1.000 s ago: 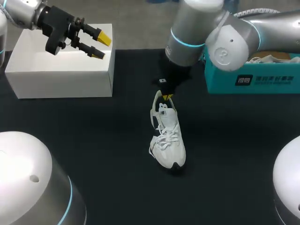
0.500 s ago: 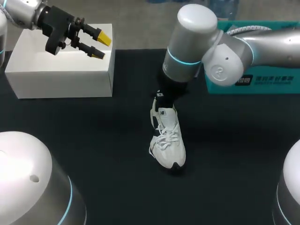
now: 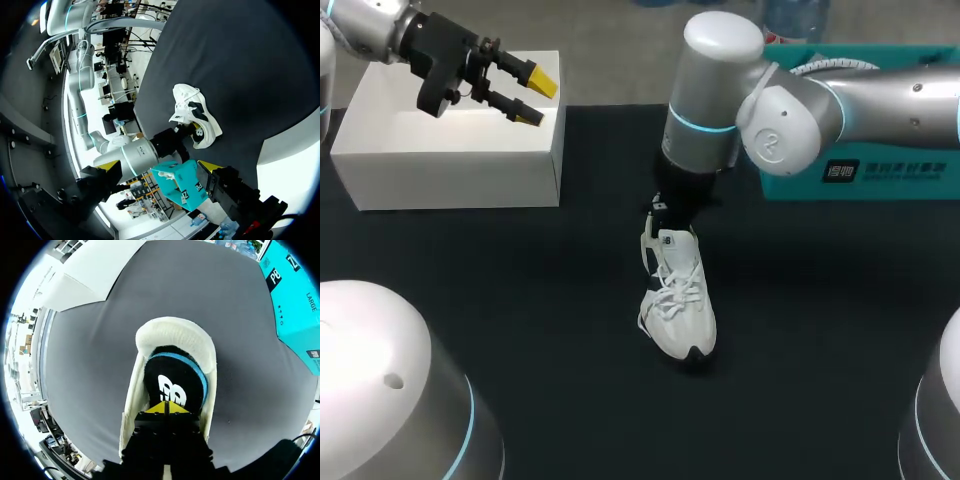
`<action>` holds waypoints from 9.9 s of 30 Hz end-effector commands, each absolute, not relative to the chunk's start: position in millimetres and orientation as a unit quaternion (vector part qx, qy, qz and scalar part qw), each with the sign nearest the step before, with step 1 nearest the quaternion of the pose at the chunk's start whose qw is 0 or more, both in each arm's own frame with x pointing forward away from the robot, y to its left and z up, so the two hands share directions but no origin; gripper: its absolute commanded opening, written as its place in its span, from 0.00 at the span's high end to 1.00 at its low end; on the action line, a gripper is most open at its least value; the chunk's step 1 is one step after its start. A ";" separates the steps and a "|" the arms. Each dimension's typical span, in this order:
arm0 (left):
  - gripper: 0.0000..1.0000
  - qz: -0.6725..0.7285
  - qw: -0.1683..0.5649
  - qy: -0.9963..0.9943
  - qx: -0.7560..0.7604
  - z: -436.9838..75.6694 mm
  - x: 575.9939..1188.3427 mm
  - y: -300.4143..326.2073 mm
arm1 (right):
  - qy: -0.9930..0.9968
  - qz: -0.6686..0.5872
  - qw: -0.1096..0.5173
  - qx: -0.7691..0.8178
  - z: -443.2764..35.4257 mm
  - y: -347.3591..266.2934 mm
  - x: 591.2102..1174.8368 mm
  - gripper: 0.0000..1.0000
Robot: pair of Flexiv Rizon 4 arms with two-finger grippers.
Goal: Take the shoe out of the shoebox, open the shoe tongue, remove and reinsert the insole, then place the shoe into the shoebox
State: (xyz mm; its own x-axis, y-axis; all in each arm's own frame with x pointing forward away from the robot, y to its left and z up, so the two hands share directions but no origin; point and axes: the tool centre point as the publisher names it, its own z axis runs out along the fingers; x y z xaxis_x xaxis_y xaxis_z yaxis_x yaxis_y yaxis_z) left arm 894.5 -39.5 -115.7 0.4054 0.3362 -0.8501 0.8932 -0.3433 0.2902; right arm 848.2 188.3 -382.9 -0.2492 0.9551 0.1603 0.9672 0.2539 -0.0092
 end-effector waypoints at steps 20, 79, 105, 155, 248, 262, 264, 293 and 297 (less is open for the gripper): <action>0.00 -0.352 0.393 0.416 0.741 -115.3 894.7 -39.4 | -0.790 -0.045 -0.039 -0.610 -374.2 191.1 862.3 1.00; 0.00 -0.352 0.393 0.416 0.741 -115.3 894.7 -39.4 | -0.787 -0.023 -0.050 -0.615 -407.5 183.0 881.6 1.00; 0.00 -0.352 0.393 0.416 0.741 -115.3 894.7 -39.4 | -0.788 0.007 0.081 -0.610 -411.0 178.8 860.7 1.00; 0.00 -0.352 0.393 0.416 0.741 -115.3 894.7 -39.4 | -0.743 0.079 0.133 -0.651 -350.5 184.5 843.8 1.00; 0.00 -0.352 0.393 0.416 0.741 -115.3 894.7 -39.4 | -0.670 0.188 0.087 -0.713 -302.0 202.8 766.3 0.00; 0.00 -0.352 0.393 0.416 0.741 -115.3 894.7 -39.4 | -0.658 0.170 0.076 -0.730 -297.7 198.9 739.3 1.00; 0.00 -0.352 0.393 0.416 0.741 -115.3 894.7 -39.4 | -0.662 0.167 0.071 -0.727 -299.7 197.2 741.0 1.00; 0.00 -0.352 0.393 0.416 0.741 -115.3 894.7 -39.4 | -0.681 0.191 0.046 -0.705 -328.8 187.8 784.7 1.00; 0.00 -0.352 0.393 0.416 0.741 -115.3 894.7 -39.4 | -0.678 0.191 0.033 -0.709 -315.3 186.2 772.7 1.00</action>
State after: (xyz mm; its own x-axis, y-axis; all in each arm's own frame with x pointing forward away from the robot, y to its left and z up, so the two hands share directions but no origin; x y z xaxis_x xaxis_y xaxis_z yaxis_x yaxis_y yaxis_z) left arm 894.5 -39.5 -115.7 0.4054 0.3361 -0.8501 0.8932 -0.3433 0.2903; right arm 781.6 185.9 -327.2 0.0054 0.9759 -0.2180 0.9399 -0.0794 -0.3321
